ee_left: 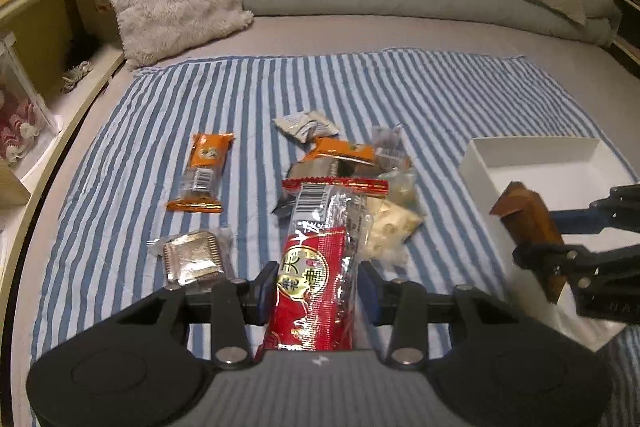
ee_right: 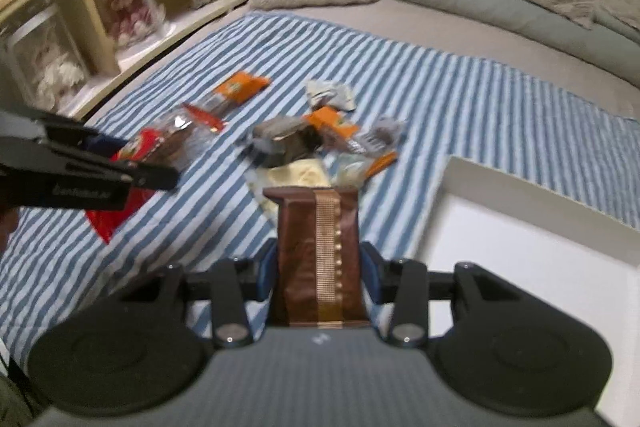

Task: Organize snacks
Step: 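Carry both bars into the white box and open both tools, then move both tools back over the snack pile, then grasp the clear-wrapped cookie with the left tool while the right tool grasps the cream bag, then carry the cookie and cream bag into the white box and release both, then lift both tools away from the box toward the remaining snacks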

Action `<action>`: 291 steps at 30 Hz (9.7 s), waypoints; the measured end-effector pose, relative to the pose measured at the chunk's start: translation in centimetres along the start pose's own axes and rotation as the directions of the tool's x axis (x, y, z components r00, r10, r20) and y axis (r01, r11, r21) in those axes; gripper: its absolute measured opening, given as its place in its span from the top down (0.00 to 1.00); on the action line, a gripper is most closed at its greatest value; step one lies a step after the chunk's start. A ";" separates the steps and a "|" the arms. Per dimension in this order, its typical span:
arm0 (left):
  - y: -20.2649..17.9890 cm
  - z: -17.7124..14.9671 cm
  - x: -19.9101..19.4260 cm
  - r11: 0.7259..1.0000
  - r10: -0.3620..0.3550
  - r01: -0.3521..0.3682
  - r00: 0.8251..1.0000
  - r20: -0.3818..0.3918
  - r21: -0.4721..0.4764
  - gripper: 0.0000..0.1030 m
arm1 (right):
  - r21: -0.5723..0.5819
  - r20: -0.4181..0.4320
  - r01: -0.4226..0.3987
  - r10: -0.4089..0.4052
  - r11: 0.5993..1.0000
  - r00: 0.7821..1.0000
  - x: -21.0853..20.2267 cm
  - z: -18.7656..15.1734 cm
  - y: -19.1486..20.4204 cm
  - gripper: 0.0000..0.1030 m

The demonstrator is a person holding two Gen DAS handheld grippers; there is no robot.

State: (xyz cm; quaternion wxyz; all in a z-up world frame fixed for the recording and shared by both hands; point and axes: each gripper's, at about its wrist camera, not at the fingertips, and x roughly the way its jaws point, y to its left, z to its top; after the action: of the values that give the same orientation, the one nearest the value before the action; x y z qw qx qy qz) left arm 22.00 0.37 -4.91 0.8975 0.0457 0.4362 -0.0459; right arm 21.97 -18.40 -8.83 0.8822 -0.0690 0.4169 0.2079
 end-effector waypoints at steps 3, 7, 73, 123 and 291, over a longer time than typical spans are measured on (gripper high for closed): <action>-1.5 0.2 -0.6 1.000 -0.017 0.017 1.000 0.008 -0.005 0.57 | 0.019 0.017 0.034 -0.034 0.999 0.999 -1.5 -0.7 -1.2 0.53; -4.3 0.5 -0.9 0.998 -0.055 0.055 0.998 0.015 -0.003 0.57 | 0.055 0.027 0.075 -0.076 0.996 0.997 -3.4 -2.0 -2.7 0.53; -21.7 1.7 4.5 0.956 -0.270 0.279 0.957 -0.106 0.088 0.00 | 0.470 -0.103 0.330 -0.321 0.819 0.941 -12.4 -13.5 -17.8 0.00; 10.9 -0.3 2.3 0.943 0.097 -0.085 0.995 0.021 -0.321 0.00 | 0.207 0.068 0.082 -0.098 0.975 0.993 1.7 4.1 2.7 0.00; -20.4 5.8 10.4 0.957 -0.288 0.284 0.955 -0.072 -0.065 0.22 | 0.528 -0.118 0.341 -0.331 0.777 0.936 -1.7 -7.3 -20.7 0.42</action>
State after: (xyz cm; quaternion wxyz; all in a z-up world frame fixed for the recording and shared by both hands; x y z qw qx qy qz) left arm 30.40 -20.98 -10.37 0.8639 -0.0402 0.4753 -0.1618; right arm 24.62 -39.85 -13.26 0.8842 0.1075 0.4475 -0.0794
